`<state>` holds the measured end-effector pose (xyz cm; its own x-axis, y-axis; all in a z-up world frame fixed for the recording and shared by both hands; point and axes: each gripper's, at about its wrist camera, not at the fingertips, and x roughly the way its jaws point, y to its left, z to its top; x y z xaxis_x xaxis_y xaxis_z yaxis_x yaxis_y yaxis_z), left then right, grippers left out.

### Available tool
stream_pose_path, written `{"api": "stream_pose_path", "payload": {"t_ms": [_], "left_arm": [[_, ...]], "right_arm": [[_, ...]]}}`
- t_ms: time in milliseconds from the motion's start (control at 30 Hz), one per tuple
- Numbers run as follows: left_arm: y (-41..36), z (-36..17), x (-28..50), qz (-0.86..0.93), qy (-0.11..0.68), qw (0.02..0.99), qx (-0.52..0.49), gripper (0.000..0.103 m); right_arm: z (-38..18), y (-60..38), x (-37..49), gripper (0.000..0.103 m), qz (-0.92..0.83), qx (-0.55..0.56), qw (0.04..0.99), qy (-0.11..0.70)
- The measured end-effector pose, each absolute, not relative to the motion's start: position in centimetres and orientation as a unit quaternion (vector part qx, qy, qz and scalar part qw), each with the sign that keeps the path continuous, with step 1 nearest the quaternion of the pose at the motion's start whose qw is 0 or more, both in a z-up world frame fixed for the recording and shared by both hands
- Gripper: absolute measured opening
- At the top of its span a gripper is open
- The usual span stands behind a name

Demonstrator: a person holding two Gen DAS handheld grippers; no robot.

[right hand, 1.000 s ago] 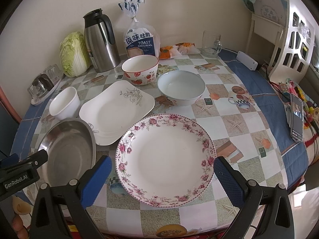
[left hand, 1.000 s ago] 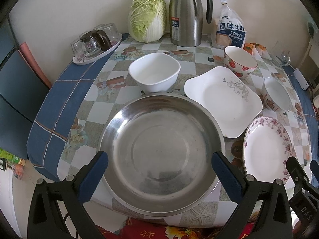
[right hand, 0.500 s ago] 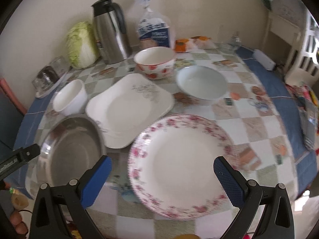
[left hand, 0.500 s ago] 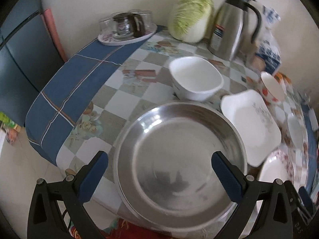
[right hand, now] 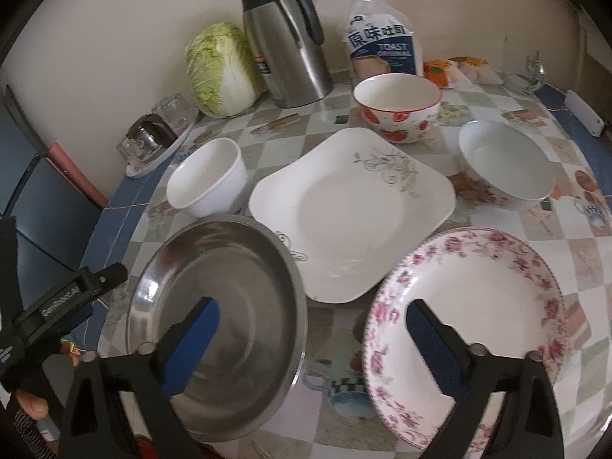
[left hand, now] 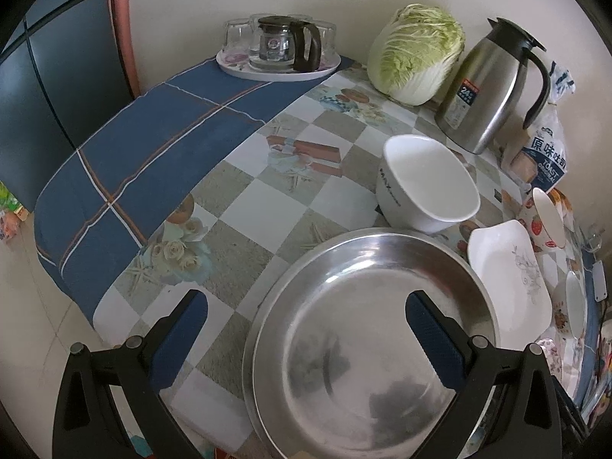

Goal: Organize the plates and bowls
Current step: 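Move the left gripper onto the steel basin rim and close it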

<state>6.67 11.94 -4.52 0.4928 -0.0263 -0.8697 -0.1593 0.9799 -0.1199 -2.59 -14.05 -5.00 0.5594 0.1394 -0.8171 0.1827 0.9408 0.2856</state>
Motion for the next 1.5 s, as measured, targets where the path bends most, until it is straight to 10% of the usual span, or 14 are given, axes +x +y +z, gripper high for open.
{"api": "stream_pose_path", "payload": {"t_ms": [567,733,933,1500], "left_arm": [[13.0,-7.0,8.0,0.07,0.537,0.838,-0.059,0.102],[13.6,-8.7,8.3,0.081,0.564,0.82,-0.062,0.069],[13.9,-10.3,8.6,0.073,0.588,0.802,-0.08,0.047],[13.8,-9.2,8.4,0.055,0.566,0.82,-0.074,0.032]], "right_arm": [[-8.3,-13.0,-1.1,0.034,0.041,0.193,0.829,0.524],[-9.3,-13.2,-0.7,0.024,0.034,0.197,0.818,0.539],[-10.2,-13.0,0.0,0.016,0.038,0.196,0.81,0.552],[-10.3,-10.6,0.8,0.014,0.056,0.146,0.82,0.551]]}}
